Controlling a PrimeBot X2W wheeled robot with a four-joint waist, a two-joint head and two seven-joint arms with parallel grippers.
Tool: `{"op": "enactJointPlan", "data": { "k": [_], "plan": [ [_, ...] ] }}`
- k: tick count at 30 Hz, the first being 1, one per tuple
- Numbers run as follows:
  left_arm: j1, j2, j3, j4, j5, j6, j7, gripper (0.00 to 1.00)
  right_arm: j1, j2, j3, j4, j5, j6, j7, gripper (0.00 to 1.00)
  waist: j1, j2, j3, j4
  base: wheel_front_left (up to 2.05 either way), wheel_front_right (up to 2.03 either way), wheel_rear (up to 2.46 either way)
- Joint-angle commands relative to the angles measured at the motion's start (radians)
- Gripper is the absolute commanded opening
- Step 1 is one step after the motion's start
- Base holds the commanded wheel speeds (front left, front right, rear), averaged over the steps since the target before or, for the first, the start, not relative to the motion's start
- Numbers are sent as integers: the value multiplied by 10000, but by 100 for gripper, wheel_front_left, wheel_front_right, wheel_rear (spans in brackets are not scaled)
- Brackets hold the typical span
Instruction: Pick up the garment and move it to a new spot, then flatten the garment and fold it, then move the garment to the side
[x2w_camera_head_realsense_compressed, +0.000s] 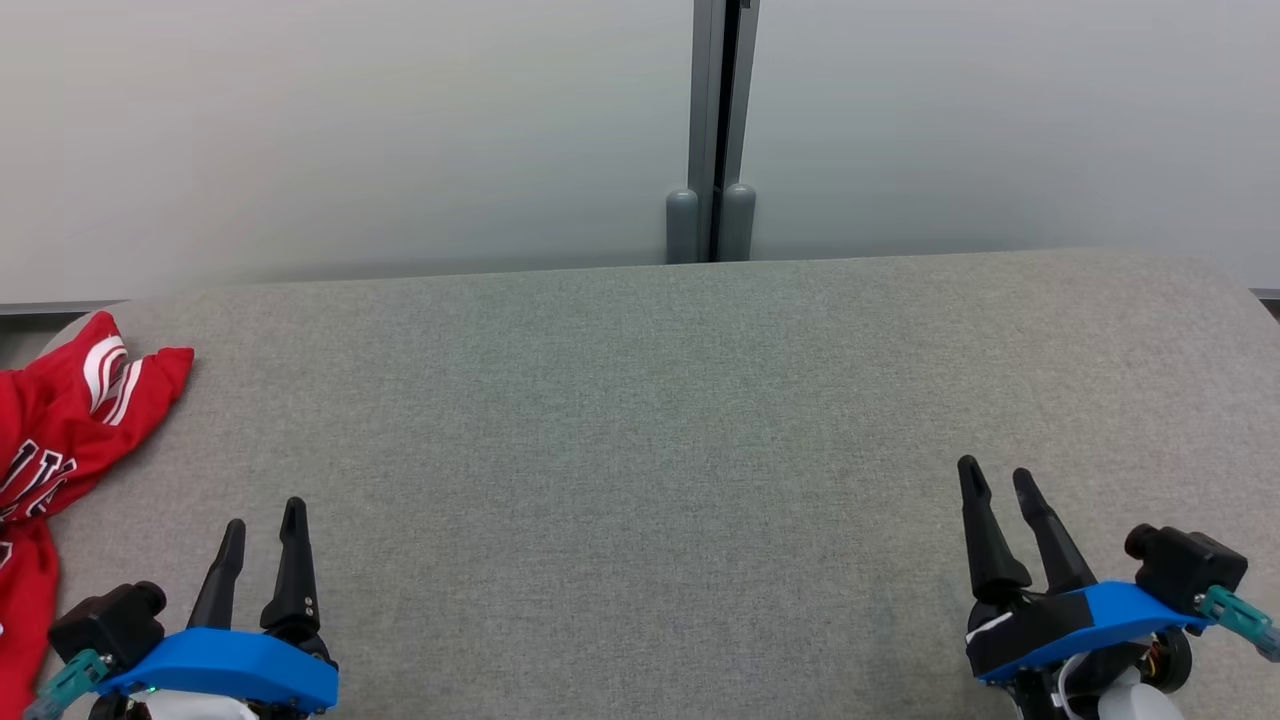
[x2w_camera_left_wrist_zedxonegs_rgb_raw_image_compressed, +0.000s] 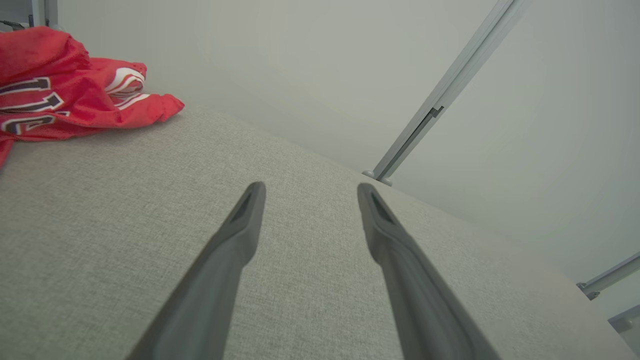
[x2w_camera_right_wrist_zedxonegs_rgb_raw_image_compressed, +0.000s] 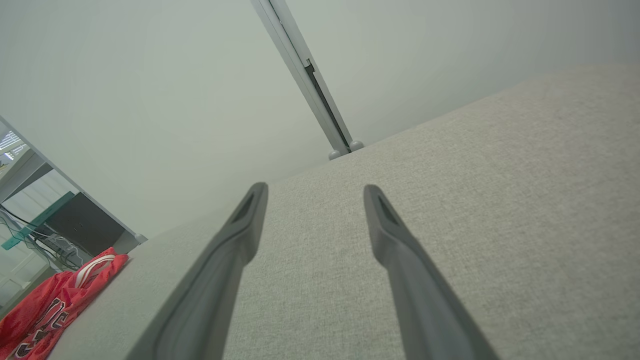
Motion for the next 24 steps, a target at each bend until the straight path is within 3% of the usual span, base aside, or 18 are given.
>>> {"op": "enactJointPlan", "data": {
  "k": [1, 24],
  "plan": [
    [-250, 131, -23, -25, 322, 4, -101, 100, -205, -82, 73, -56, -324, 17, -111, 100, 0, 0, -8, -14, 0, 0, 0],
    [-197, 406, -471, 658, 2548, 8, -667, 100, -380, -101, 562, 397, -3173, 22, -680, 100, 0, 0, 10, -135, 0, 0, 0]
  ]
}}
